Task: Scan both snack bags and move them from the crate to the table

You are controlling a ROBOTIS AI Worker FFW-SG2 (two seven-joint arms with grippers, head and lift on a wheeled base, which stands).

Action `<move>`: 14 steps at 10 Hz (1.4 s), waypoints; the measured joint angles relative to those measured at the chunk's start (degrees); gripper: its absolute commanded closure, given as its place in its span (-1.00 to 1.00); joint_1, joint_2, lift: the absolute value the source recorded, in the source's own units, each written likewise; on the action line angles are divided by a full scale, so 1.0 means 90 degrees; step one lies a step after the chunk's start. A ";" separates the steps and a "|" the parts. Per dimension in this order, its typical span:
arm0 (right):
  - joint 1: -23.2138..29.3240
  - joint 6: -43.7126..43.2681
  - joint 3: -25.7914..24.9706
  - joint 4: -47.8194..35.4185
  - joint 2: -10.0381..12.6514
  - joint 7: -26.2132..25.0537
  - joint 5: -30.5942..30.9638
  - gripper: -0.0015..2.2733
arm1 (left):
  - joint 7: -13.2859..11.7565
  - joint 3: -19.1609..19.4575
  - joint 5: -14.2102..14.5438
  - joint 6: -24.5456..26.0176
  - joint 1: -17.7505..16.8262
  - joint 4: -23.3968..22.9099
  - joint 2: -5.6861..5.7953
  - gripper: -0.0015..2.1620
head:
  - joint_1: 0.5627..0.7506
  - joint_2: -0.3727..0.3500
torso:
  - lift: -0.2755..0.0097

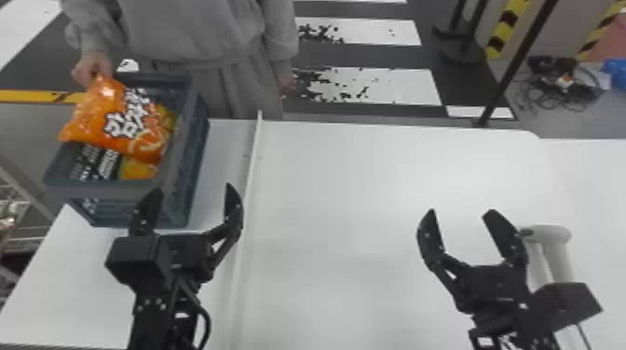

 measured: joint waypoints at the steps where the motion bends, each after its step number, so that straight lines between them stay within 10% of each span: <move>1: -0.0002 0.0000 0.0003 -0.0005 0.0000 0.0000 0.0000 -0.95 | -0.0003 0.0000 0.0000 0.0000 0.0000 -0.0010 0.0000 -1.00 | 0.41 -0.01 | 0.32; 8: -0.0002 0.0004 0.0004 0.0008 0.0000 -0.0010 0.0001 -0.94 | -0.0340 0.0351 0.0066 0.0058 -0.0043 -0.0045 -0.0036 -1.00 | 0.41 0.05 | 0.32; 14: -0.0062 0.0098 0.0073 0.0050 -0.0005 -0.0010 0.0045 -0.95 | -0.1908 0.2534 0.1767 0.1031 -0.0747 0.0059 -0.0252 -1.00 | 0.41 0.56 | 0.32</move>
